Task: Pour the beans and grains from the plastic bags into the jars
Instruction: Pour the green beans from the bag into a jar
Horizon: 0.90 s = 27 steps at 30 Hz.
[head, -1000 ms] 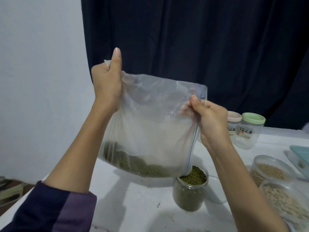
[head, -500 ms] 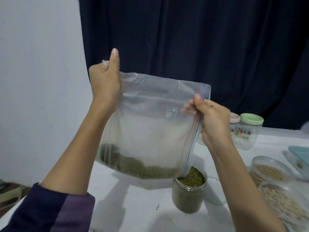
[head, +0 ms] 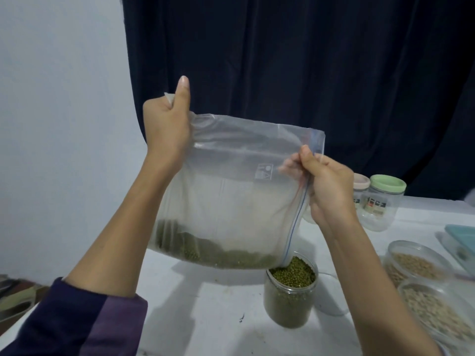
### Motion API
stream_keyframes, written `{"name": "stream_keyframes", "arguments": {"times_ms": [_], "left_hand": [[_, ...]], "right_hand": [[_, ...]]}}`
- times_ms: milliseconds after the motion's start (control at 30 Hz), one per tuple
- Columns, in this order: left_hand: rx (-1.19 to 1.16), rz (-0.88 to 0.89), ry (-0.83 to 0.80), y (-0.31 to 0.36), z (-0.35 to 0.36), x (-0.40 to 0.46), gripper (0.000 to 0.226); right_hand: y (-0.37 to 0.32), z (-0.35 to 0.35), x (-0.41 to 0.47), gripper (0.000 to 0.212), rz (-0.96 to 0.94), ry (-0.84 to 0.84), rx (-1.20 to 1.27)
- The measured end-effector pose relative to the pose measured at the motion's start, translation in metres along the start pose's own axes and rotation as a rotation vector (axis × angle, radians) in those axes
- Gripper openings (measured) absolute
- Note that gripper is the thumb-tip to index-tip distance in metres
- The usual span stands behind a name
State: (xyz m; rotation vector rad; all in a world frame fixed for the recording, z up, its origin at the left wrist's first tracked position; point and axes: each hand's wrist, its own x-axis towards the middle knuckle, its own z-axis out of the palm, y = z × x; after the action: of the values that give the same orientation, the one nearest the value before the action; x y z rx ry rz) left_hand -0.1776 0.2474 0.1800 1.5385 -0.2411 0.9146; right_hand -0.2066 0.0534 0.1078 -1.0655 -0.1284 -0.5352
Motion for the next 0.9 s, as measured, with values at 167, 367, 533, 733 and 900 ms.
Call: {"name": "stream_keyframes", "arguments": {"times_ms": [167, 367, 533, 733, 900], "left_hand": [[0.000, 0.016, -0.013, 0.0021, 0.0021, 0.0000, 0.059], [0.016, 0.032, -0.034, 0.0027, 0.0052, -0.0023, 0.059], [0.024, 0.018, -0.030, 0.0006, 0.0038, -0.0025, 0.059], [0.017, 0.027, -0.042, 0.0043, 0.0057, -0.0028, 0.059], [0.020, 0.029, -0.048, 0.0056, 0.0063, -0.0019, 0.059]], "right_hand": [[0.0011, -0.0013, -0.0030, 0.023, 0.012, -0.021, -0.030], [0.0035, -0.0022, -0.0042, 0.023, 0.016, -0.043, -0.047], [0.0017, -0.0040, -0.0027, 0.023, 0.010, -0.045, -0.030], [-0.0014, -0.0044, -0.0029, 0.022, -0.007, -0.011, -0.013], [-0.0030, -0.0045, -0.0017, 0.024, -0.023, -0.004, -0.036]]}}
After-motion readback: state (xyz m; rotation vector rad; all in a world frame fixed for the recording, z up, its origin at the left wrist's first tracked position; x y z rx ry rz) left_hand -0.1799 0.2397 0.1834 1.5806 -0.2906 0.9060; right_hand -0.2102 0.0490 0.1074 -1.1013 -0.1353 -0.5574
